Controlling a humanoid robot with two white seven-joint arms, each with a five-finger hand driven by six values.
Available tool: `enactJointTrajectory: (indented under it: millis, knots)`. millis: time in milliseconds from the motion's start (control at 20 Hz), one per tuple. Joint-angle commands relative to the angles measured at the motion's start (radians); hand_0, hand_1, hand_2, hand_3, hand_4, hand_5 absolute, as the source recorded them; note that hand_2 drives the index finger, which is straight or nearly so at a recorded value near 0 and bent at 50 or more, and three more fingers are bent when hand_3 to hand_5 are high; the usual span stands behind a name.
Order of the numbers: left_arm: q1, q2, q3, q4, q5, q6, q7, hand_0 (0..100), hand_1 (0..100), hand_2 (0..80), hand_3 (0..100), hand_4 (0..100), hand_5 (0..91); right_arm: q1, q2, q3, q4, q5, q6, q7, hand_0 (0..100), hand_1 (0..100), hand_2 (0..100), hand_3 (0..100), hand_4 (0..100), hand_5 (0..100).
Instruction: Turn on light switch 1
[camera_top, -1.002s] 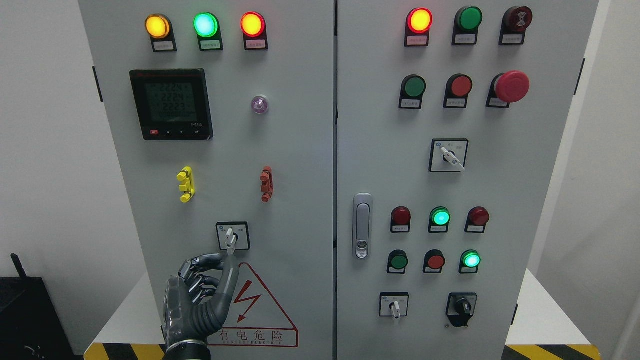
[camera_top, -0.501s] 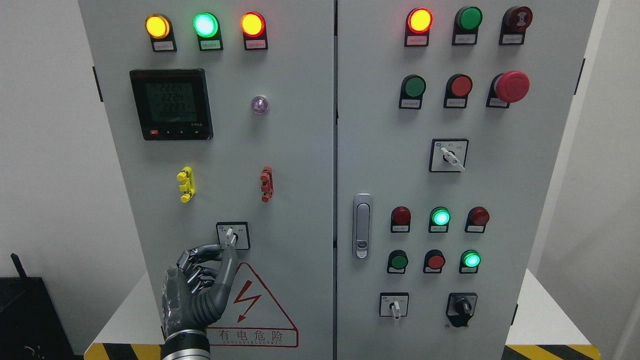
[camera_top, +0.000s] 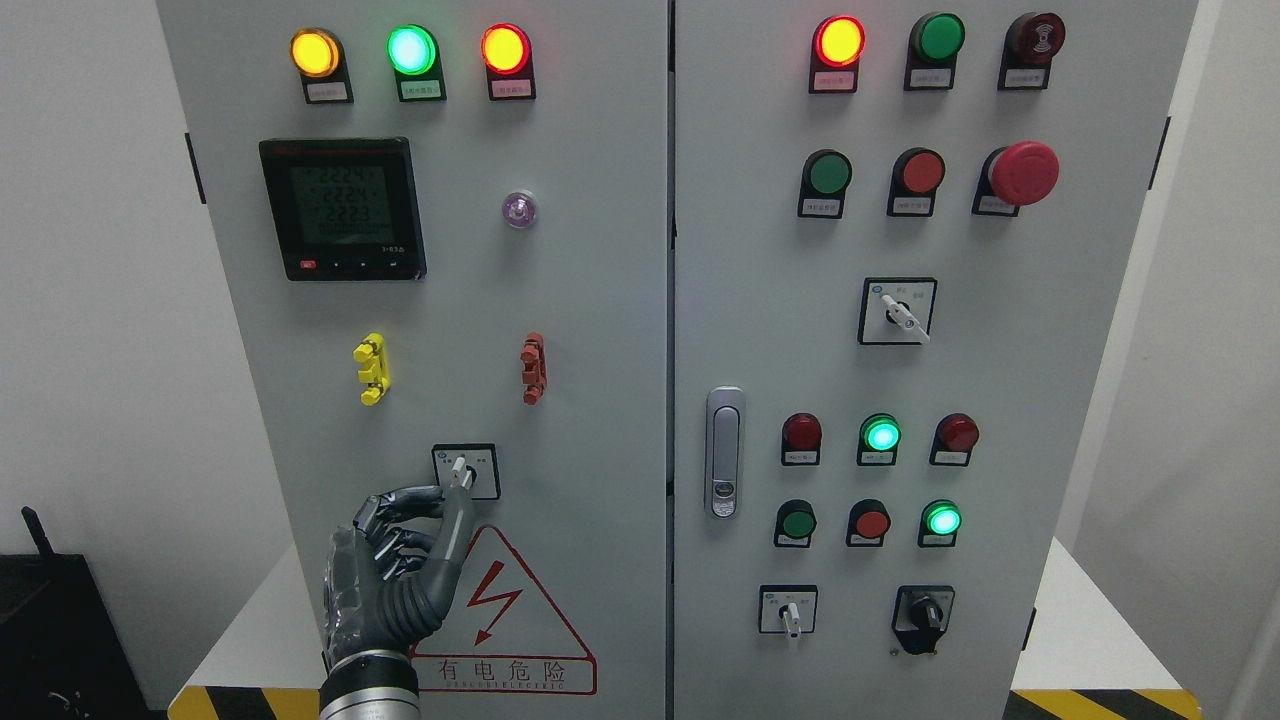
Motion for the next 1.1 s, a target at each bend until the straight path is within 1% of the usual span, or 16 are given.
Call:
enactJointTrajectory:
  millis: [0,200,451,702,852,1052]
  knots:
    - [-0.005,0.006,0.002,0.001,0.0,0.014,-0.001,26,62,48.7,61,76,65.9,0.0,0.0,0.0,0.0,-0.025,0.0,-0.001,0,0,0,0,0,0]
    - [-0.006,0.006,0.002,0.001,-0.002,0.026,-0.001,26,62,50.9,63,78,68.9,0.0,0.0,0.0,0.0,-0.025,0.0,-0.001,0,0,0,0,0,0]
    - [-0.01,0.006,0.0,0.0,-0.002,0.028,-0.001,26,62,51.6,63,78,70.5,0.0,0.0,0.0,0.0,-0.025,0.0,-0.001,0,0,0,0,0,0]
    - [-0.017,0.006,0.0,0.0,-0.002,0.029,-0.001,26,62,51.9,61,78,73.1,0.0,0.0,0.0,0.0,-0.025,0.0,-0.001,0,0,0,0,0,0]
    - [-0.019,0.006,-0.001,-0.002,-0.002,0.051,-0.001,27,62,52.0,60,78,73.2,0.0,0.0,0.0,0.0,-0.025,0.0,-0.001,0,0,0,0,0,0]
    - [-0.025,0.008,-0.007,0.0,-0.002,0.055,-0.001,28,64,51.6,60,78,73.3,0.0,0.0,0.0,0.0,-0.025,0.0,-0.001,0,0,0,0,0,0]
